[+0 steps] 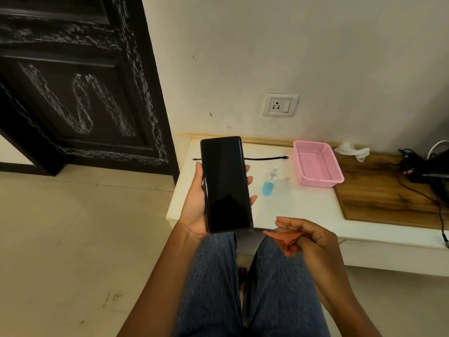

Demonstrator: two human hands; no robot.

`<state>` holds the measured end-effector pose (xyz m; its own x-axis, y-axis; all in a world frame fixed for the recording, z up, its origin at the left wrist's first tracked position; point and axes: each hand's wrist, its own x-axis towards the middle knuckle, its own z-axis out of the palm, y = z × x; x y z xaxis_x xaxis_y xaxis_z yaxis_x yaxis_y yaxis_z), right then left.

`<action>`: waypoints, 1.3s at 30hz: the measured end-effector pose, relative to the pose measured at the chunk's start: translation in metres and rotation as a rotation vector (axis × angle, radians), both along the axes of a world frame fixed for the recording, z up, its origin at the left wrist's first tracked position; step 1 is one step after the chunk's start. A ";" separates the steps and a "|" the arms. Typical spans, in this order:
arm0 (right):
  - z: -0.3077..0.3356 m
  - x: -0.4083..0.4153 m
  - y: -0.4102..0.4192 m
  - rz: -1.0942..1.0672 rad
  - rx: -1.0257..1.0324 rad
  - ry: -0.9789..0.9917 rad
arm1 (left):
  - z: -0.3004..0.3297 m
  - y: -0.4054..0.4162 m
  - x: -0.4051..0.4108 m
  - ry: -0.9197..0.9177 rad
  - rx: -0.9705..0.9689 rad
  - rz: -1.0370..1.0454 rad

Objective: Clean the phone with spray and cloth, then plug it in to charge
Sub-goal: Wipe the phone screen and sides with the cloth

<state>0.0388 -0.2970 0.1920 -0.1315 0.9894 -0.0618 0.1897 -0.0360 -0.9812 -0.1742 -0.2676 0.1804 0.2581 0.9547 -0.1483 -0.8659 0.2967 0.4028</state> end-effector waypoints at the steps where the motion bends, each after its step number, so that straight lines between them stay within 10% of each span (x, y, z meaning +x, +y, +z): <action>1: 0.000 0.000 0.000 0.001 -0.004 0.005 | 0.000 0.000 0.000 -0.004 0.004 0.001; 23: -0.006 -0.005 0.001 -0.054 -0.113 0.037 | -0.007 0.007 0.008 0.099 -0.053 -0.046; 39: -0.065 -0.016 0.063 -0.302 -0.518 0.195 | -0.083 0.090 0.008 0.510 -0.564 0.070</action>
